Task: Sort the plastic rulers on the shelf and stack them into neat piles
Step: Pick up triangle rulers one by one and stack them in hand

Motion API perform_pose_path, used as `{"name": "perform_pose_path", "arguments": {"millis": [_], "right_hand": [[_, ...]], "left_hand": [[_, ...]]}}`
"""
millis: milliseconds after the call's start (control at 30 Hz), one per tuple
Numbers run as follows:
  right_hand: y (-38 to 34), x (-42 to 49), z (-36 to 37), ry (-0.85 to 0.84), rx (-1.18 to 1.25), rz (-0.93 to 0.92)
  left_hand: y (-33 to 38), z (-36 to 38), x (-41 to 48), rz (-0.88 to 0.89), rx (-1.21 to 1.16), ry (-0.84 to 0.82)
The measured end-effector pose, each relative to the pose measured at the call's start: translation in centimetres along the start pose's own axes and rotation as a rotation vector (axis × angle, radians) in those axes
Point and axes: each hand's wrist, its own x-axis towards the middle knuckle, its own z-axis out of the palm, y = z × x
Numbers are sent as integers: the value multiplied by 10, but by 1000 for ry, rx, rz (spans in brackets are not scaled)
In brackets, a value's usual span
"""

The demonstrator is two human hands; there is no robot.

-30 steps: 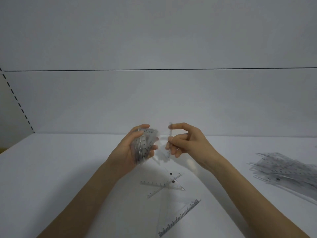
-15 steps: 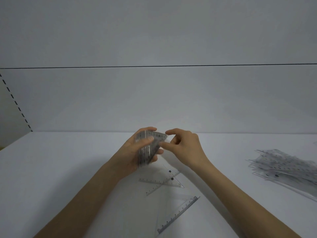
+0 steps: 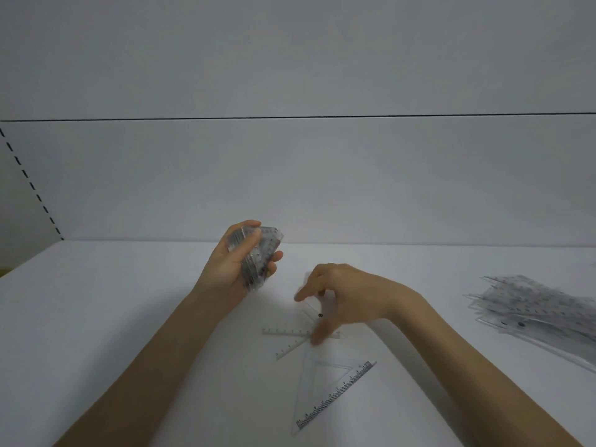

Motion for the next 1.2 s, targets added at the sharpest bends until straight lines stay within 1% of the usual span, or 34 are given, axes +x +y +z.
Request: {"name": "perform_pose_path", "arguments": {"millis": [67, 167, 233, 333, 400, 467, 533, 600, 700, 767, 833, 967, 1033, 1100, 1200], "right_hand": [[3, 0, 0, 16, 30, -5], [4, 0, 2, -23, 69, -23], [3, -1, 2, 2, 152, -51], [5, -4, -7, 119, 363, -104], [8, -8, -15, 211, 503, -147], [10, -10, -19, 308, 640, -170], [10, -9, -18, 417, 697, -166], [9, -6, -15, 517, 667, -163], [8, -3, -12, 621, 600, -175], [8, -1, -10, 681, 563, -172], [8, 2, -6, 732, 473, -184], [9, 9, 1, 793, 342, -232], [11, 10, 4, 809, 309, -235], [11, 11, 6, 783, 273, -208], [13, 10, 2, 657, 241, -96]], "left_hand": [[1, 1, 0, -1, -18, 7], [0, 0, 0, -10, -34, 29], [0, 0, 0, -19, -33, 40], [2, 0, 0, -57, -35, 48], [4, 1, -2, -118, -2, 25], [5, 5, -6, -192, 55, -43], [3, 12, -12, -266, 126, -142], [0, 20, -18, -322, 196, -233], [-4, 23, -20, -355, 264, -285], [-4, 21, -20, -355, 278, -310], [-4, 19, -19, -350, 282, -331], [-6, 15, -16, -307, 282, -375], [-7, 12, -14, -281, 289, -426], [-8, 11, -12, -248, 304, -417], [-7, 12, -9, -172, 224, -254]]}}
